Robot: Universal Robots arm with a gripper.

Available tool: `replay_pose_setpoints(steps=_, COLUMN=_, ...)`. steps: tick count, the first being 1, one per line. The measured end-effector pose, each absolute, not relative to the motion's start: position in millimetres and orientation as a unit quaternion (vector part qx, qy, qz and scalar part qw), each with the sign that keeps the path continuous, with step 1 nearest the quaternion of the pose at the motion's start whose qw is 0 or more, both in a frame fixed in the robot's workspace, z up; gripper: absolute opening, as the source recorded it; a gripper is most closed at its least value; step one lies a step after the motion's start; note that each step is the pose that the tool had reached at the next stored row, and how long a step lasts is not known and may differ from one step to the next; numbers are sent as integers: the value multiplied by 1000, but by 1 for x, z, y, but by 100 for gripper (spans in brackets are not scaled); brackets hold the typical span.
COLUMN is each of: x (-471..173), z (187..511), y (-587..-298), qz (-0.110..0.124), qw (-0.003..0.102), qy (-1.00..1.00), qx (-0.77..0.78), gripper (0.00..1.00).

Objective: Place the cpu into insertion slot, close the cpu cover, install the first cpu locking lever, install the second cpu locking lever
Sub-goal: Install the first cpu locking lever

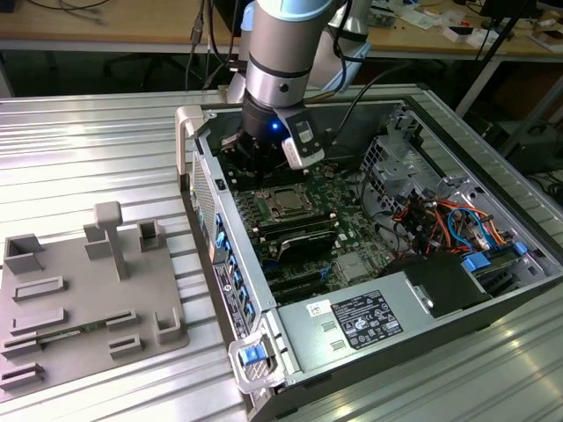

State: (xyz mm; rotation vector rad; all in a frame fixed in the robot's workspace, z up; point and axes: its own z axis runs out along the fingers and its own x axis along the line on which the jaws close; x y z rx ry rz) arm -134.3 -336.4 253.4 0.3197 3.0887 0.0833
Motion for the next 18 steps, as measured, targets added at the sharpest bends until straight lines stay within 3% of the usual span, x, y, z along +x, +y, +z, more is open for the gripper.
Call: replay_pose_setpoints(steps=18, x=-110, z=250, y=-322, qz=28, qw=16, qy=997, qx=76, gripper=11)
